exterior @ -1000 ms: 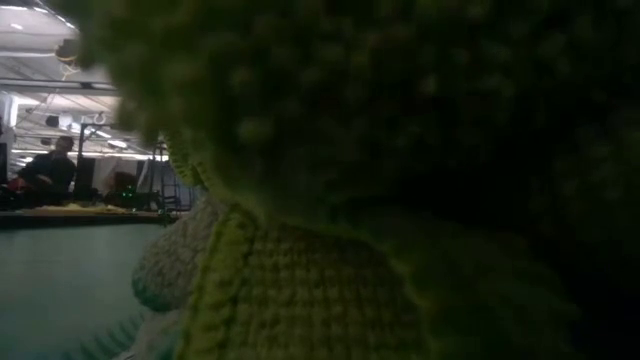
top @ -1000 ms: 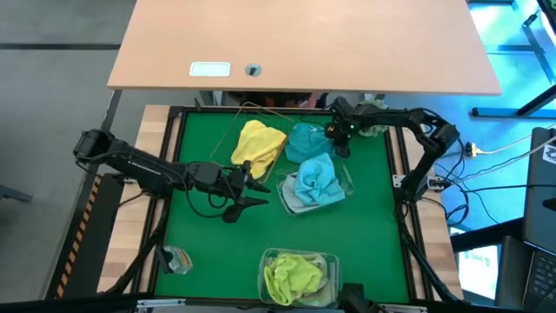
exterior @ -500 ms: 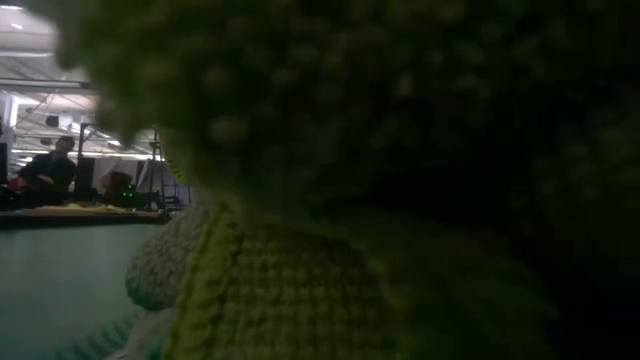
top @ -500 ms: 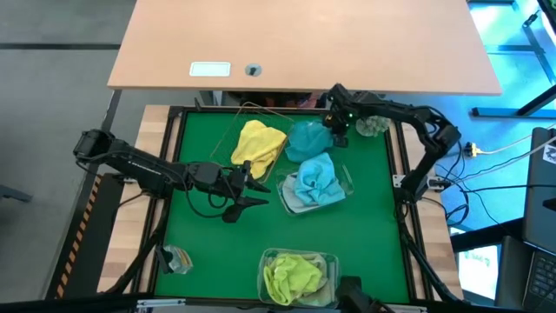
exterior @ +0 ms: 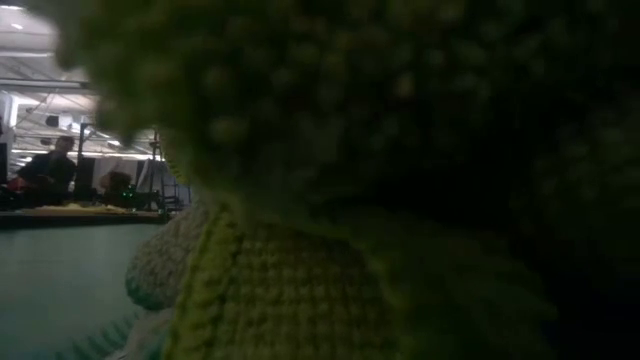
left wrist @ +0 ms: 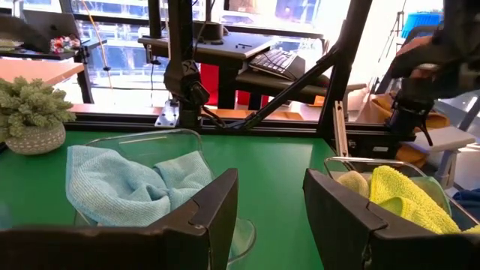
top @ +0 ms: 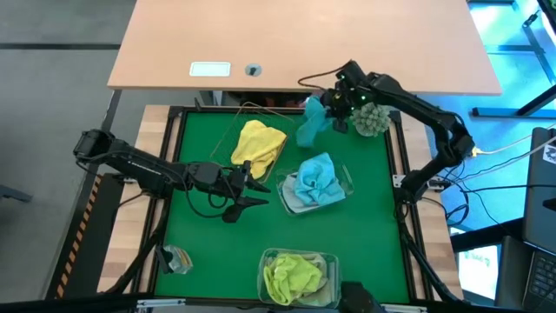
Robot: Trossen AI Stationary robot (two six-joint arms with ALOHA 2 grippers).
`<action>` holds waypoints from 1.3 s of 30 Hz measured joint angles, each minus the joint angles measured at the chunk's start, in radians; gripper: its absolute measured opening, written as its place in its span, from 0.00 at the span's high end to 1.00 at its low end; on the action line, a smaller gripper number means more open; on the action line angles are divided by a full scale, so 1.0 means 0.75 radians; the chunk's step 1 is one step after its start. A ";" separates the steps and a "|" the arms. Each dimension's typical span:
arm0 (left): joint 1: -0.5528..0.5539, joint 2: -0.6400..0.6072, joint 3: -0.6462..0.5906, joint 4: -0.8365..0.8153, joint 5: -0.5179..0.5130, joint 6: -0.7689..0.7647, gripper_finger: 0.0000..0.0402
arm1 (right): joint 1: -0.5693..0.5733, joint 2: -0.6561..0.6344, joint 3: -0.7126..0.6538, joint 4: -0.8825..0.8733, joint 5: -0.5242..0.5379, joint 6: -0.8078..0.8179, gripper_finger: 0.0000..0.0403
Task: Sort microfiber towel by color & place in baskets
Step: Put the blue towel into the top transparent bin
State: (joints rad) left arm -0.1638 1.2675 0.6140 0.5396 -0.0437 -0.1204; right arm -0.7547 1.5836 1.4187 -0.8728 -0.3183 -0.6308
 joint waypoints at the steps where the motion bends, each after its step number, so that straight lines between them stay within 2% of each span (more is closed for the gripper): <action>1: 0.000 0.000 0.000 0.000 -0.001 0.000 0.63 | 0.015 -0.012 0.007 -0.020 -0.003 0.001 0.98; 14: -0.001 0.000 0.000 0.000 -0.001 -0.001 0.63 | 0.357 -0.067 0.012 -0.244 0.021 0.013 0.98; 20: 0.000 0.000 0.001 0.000 0.000 -0.001 0.63 | 0.492 -0.104 0.012 -0.251 0.064 0.041 0.98; 26: 0.000 0.001 0.001 0.000 -0.001 -0.001 0.63 | 0.602 -0.197 0.012 -0.237 0.166 0.124 0.98; 39: 0.000 0.001 0.001 0.000 0.000 -0.001 0.63 | 0.855 -0.383 0.012 -0.393 0.166 0.369 0.97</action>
State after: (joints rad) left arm -0.1642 1.2678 0.6144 0.5396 -0.0439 -0.1207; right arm -0.1138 1.2967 1.4281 -1.1676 -0.1936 -0.3538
